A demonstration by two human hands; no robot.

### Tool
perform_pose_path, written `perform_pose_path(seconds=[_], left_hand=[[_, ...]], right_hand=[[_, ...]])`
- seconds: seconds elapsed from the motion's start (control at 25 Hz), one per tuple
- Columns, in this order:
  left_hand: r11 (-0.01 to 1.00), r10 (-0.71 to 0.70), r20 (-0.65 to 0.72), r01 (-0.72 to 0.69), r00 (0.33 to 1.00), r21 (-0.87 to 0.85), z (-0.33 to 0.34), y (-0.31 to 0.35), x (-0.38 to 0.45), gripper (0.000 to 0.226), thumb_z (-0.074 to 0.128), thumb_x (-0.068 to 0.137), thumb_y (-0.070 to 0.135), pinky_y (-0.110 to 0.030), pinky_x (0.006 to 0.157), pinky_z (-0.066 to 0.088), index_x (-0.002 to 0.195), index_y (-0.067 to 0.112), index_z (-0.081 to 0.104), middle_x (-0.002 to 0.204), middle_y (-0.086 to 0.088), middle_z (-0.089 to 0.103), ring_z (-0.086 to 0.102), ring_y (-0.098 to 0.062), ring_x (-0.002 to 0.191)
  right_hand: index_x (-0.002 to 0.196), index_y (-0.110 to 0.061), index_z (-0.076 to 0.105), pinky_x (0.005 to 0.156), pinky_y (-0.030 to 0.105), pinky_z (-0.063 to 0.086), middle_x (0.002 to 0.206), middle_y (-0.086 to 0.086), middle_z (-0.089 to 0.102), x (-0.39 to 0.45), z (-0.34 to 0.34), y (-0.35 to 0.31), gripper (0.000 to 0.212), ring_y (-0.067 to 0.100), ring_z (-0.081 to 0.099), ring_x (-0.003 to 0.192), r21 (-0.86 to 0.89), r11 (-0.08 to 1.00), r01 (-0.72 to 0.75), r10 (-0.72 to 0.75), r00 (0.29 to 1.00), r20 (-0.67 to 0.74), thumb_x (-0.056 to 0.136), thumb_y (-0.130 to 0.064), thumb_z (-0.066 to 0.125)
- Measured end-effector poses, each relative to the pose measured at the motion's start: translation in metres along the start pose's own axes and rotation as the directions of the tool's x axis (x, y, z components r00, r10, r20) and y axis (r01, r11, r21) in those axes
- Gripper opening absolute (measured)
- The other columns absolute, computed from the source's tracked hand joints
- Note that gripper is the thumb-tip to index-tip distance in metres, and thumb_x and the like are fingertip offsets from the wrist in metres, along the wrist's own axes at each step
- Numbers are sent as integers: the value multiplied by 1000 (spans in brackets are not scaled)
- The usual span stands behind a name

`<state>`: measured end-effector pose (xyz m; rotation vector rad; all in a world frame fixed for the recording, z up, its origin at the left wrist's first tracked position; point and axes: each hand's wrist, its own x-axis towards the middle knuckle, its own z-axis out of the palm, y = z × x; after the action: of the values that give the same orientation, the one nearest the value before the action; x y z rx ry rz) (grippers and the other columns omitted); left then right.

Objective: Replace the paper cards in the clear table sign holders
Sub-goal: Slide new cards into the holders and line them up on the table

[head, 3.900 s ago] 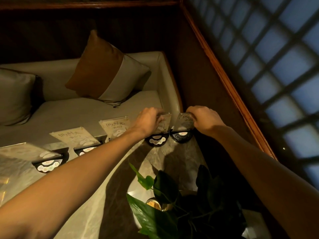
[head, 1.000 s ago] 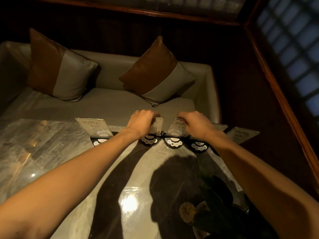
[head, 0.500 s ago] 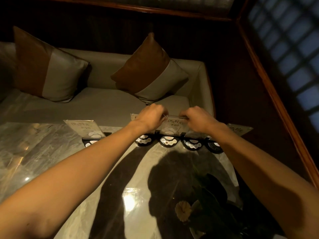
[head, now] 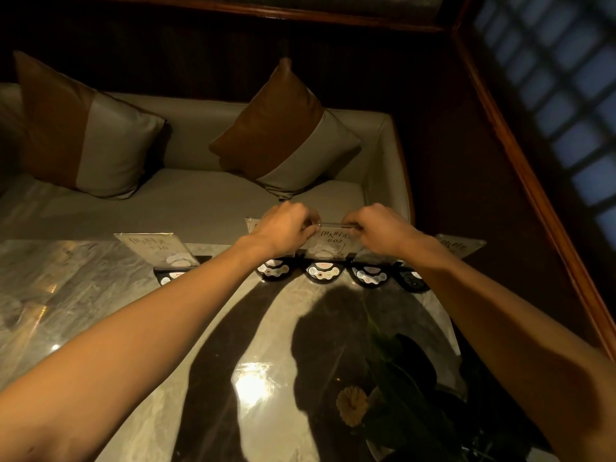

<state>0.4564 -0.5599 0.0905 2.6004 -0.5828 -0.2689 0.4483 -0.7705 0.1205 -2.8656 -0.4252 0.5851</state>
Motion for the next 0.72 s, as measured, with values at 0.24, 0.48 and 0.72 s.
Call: perform_pose_path(seconds=[0.24, 0.48, 0.72], left_hand=[[992, -126, 88, 126, 988, 9, -20, -39, -21, 61, 79, 81, 26, -45, 97, 53, 137, 22, 55, 131, -4, 66, 62, -21, 120], [970, -242, -34, 242, 970, -15, -20, -78, -46, 29, 69, 90, 21, -41, 86, 56, 119, 20, 67, 110, -6, 74, 69, -25, 103], [967, -241, -129, 226, 962, -119, -10, -84, -47, 22, 66, 94, 28, -35, 82, 54, 112, 17, 72, 103, -6, 76, 70, -23, 96]], right_hand=[[145, -22, 50, 96, 47, 54, 131, 10, 65, 7, -1, -17, 52, 28, 63, 118, -22, 1000, 4, -4, 1000, 6, 95, -23, 64], [131, -24, 61, 105, 49, 43, 124, 5, 68, 37, 15, -82, 35, 25, 59, 119, 38, 990, 139, -139, 990, 3, 96, -29, 63], [117, -19, 70, 92, 45, 54, 108, 7, 73, 46, 23, -98, 22, 26, 66, 101, 42, 990, 134, -132, 990, -44, 100, -19, 55]])
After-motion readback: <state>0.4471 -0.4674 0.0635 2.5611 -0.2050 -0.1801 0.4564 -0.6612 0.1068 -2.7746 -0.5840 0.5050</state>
